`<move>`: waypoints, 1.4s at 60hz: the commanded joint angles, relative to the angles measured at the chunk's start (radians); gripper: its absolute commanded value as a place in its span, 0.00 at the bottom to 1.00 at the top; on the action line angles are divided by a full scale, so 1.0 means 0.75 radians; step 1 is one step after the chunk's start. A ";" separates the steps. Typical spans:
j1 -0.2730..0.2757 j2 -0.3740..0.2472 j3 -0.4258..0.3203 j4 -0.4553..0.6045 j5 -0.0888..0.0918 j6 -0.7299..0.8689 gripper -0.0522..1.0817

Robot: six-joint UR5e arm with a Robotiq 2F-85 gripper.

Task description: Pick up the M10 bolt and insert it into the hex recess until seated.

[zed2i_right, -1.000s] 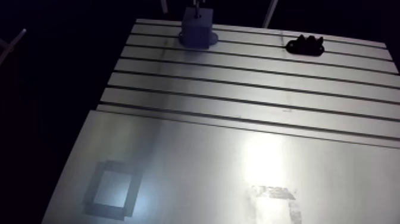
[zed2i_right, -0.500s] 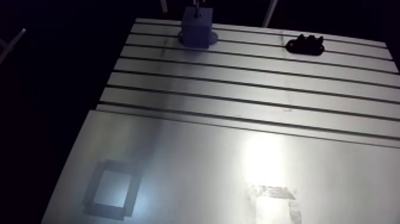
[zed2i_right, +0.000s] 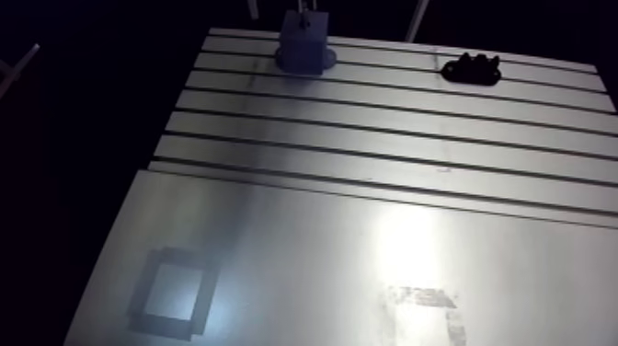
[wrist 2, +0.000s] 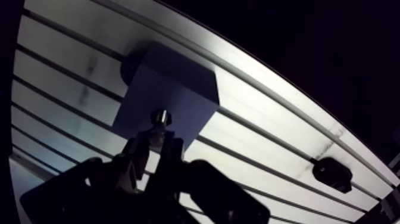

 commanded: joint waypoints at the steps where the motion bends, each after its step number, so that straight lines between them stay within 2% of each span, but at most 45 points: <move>1: -0.002 -0.002 0.004 -0.002 0.000 0.000 0.96; 9: -0.002 -0.002 0.004 -0.002 0.000 0.001 0.94; 10: 0.000 -0.002 0.005 0.000 -0.002 0.003 0.90; 11: 0.000 -0.002 0.005 0.000 -0.002 0.003 0.90; 12: -0.001 -0.003 0.006 -0.002 -0.002 0.005 0.81; 13: -0.001 -0.003 0.006 -0.002 -0.002 0.005 0.81; 14: -0.002 -0.007 0.008 -0.005 -0.001 0.004 0.65; 15: -0.002 -0.007 0.008 -0.005 -0.001 0.004 0.65; 17: -0.002 -0.011 0.017 -0.023 0.000 -0.008 0.24; 18: -0.002 -0.011 0.017 -0.023 0.000 -0.008 0.24; 19: -0.002 -0.015 0.020 -0.036 -0.002 -0.012 0.09; 21: -0.002 -0.016 0.022 -0.051 -0.002 -0.014 0.06; 32: -0.003 -0.024 0.038 -0.102 -0.002 -0.009 0.05; 73: -0.002 -0.046 0.044 -0.145 0.004 0.012 0.05; 84: -0.003 -0.057 0.061 -0.147 -0.005 0.049 0.05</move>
